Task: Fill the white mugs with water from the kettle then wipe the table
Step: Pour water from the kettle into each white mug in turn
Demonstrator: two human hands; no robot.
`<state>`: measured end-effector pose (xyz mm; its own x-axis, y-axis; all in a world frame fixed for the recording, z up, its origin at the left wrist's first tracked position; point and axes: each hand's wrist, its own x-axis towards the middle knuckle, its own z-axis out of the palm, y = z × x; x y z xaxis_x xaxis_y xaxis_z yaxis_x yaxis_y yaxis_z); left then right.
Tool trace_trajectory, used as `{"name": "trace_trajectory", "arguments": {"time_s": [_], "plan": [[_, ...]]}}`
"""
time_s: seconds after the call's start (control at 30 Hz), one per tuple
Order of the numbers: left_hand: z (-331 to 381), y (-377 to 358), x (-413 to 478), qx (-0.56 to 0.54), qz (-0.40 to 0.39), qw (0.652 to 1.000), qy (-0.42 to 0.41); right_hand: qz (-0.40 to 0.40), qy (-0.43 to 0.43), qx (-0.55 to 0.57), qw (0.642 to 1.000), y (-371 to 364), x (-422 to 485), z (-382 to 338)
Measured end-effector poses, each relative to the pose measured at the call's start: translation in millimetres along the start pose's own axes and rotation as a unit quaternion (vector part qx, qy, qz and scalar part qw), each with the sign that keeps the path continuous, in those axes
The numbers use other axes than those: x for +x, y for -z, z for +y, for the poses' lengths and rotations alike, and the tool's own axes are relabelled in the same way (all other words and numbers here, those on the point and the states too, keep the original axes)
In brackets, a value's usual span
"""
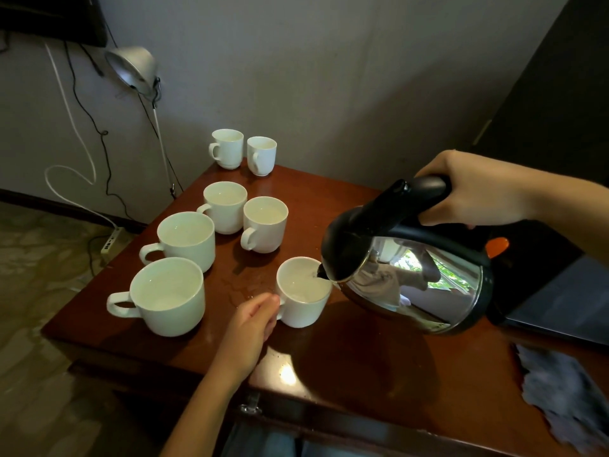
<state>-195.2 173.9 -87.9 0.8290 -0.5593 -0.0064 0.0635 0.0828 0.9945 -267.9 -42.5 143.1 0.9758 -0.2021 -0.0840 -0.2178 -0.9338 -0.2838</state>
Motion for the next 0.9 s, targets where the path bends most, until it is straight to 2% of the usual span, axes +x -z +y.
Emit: {"name": "trace_trajectory", "arguments": {"time_s": [0.9], "plan": [[-14, 8, 6, 0.049, -0.001, 0.999, 0.014, -0.014, -0.017, 0.017, 1.0, 0, 0, -1]]}}
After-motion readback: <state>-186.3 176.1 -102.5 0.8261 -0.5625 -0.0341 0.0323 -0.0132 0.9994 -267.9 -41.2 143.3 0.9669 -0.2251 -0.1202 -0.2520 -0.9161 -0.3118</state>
